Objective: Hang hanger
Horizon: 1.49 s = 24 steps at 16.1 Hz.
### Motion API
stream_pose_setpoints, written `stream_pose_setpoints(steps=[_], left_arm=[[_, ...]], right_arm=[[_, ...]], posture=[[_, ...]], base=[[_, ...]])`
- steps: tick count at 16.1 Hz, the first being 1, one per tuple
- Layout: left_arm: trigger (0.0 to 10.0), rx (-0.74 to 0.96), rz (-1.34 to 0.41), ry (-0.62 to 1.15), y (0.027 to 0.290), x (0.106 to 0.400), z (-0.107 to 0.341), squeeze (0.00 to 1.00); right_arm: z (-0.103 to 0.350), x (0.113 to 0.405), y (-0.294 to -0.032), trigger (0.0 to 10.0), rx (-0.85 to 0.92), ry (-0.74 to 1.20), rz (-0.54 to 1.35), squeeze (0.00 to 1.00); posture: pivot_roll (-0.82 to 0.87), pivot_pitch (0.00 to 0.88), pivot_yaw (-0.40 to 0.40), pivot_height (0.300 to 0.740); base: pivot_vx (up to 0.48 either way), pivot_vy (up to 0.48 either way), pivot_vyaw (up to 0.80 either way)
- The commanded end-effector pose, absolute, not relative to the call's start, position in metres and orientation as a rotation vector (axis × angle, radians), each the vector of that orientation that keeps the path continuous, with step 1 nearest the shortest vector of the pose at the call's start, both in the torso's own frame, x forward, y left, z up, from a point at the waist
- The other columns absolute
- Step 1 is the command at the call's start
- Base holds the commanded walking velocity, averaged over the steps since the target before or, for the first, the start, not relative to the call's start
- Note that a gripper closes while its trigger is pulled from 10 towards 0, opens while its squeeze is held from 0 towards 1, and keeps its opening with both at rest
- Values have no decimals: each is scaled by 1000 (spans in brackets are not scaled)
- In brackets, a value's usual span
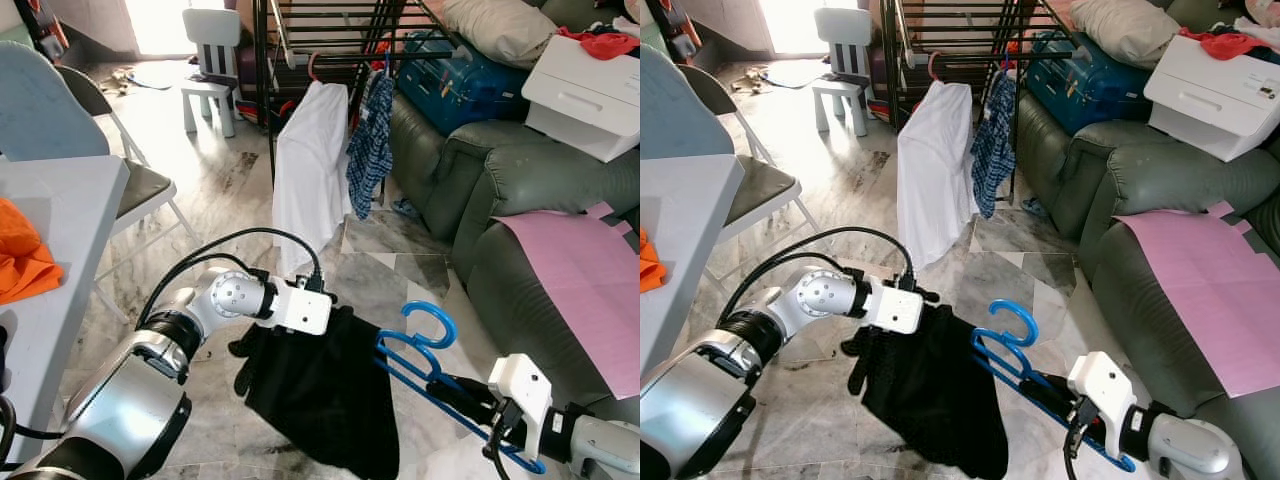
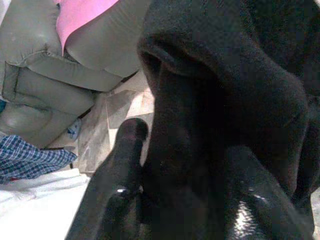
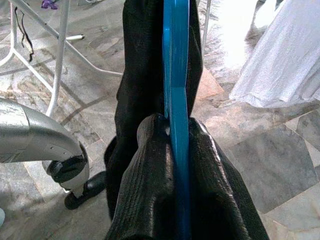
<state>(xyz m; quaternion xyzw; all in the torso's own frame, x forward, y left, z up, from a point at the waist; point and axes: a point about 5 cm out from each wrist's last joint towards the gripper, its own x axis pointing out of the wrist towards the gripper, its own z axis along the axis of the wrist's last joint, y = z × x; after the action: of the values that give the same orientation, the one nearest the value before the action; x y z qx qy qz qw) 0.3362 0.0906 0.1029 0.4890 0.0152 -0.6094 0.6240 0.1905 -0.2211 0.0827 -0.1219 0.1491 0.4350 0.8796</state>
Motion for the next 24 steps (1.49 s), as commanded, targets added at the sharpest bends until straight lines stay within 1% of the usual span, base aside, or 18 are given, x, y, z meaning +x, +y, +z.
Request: stream_pose_setpoints(steps=[1,3,4,5,11,16,20,21,22,24], left_arm=[[0,1133,-1402,26,89,339,108,0],[0,1140,-1423,56,91,338,106,0],[0,1142,-1444,90,75,341,109,0],[0,1138,-1455,107,68,341,110,0],[0,1125,-1508,193,71,338,103,0],[0,1131,-1490,257,82,341,103,0],[0,1045,-1459,291,85,344,106,0],[0,1016,-1406,266,85,347,108,0],[0,968,-1373,273,87,348,107,0],[0,956,-1318,311,94,348,100,0]], right_arm=[[95,195,-218,10000,-274,241,927,0],[94,195,-217,10000,-274,240,928,0],[94,201,-205,10000,-339,226,997,0],[95,204,-200,10000,-372,215,1025,0],[94,208,-200,10000,-410,204,1024,0],[93,209,-204,10000,-433,204,1008,0],[88,213,-206,10000,-450,221,968,0],[87,215,-209,10000,-432,239,942,1000],[85,213,-214,10000,-475,282,934,1000],[82,210,-226,10000,-599,362,929,1000]], posture=[[-2,0,-12,740],[-2,0,-12,740],[-13,0,-4,740],[-13,0,-4,740],[-9,0,-7,740],[-7,0,-13,740],[-5,0,-14,740],[-5,0,-14,740],[-5,0,-15,740],[-1,0,-18,740]], base=[[0,0,0],[0,0,0],[0,0,0],[0,0,0],[0,0,0],[0,0,0],[0,0,0],[0,0,0],[0,0,0],[0,0,0]])
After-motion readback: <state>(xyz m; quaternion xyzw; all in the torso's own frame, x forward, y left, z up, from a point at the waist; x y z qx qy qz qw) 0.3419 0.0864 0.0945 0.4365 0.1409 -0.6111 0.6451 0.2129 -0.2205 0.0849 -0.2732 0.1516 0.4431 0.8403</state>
